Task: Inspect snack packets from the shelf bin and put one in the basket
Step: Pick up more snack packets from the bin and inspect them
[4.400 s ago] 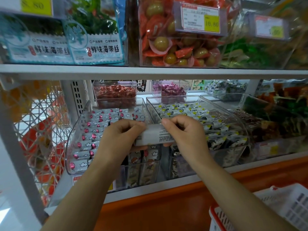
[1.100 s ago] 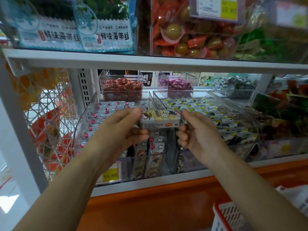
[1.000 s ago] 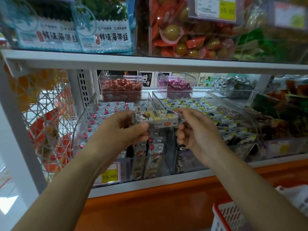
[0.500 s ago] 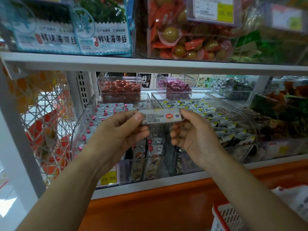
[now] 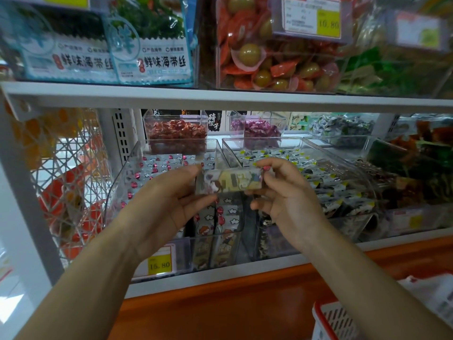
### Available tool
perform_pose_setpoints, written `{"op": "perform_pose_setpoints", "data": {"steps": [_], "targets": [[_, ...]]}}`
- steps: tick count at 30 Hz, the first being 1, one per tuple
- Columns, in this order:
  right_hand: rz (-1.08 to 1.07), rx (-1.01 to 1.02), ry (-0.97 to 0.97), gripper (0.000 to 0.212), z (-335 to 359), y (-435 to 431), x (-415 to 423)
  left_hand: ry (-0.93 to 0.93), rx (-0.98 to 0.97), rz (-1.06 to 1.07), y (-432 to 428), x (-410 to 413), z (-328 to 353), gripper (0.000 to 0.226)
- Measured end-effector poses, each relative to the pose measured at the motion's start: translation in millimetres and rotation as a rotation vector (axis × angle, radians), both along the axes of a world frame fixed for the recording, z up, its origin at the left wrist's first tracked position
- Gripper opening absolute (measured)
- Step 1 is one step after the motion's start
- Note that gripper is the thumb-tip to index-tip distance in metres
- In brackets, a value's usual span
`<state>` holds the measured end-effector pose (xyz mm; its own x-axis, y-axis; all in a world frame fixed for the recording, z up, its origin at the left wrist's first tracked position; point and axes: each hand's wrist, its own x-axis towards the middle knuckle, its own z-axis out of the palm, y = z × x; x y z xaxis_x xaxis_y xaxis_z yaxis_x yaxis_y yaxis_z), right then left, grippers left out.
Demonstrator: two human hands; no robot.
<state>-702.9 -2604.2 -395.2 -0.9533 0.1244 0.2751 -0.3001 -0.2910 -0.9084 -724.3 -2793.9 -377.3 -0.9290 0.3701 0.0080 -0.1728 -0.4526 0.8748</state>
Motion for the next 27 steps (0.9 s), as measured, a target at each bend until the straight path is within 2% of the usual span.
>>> {"op": "perform_pose_setpoints", "data": {"steps": [4,9,15,20,24,27], "targets": [[-0.034,0.139,0.085,0.031,-2,-3,0,-0.001,-0.121,-0.008,1,1,-5,0.03],[-0.1,0.203,0.092,0.012,-3,-8,0,0.049,-0.154,-0.005,5,1,-5,0.029],[-0.272,0.251,0.036,0.019,-3,-6,-1,0.232,-0.343,0.019,11,8,-5,0.049],[-0.411,0.255,-0.023,0.019,0,-7,-1,0.437,-0.582,0.055,14,13,-6,0.038],[-0.404,0.266,-0.05,0.015,-3,-5,-2,0.466,-0.604,0.062,18,11,-8,0.033],[-0.235,0.219,-0.004,0.007,-5,-1,-4,0.341,-0.455,0.11,21,5,-11,0.02]]}}
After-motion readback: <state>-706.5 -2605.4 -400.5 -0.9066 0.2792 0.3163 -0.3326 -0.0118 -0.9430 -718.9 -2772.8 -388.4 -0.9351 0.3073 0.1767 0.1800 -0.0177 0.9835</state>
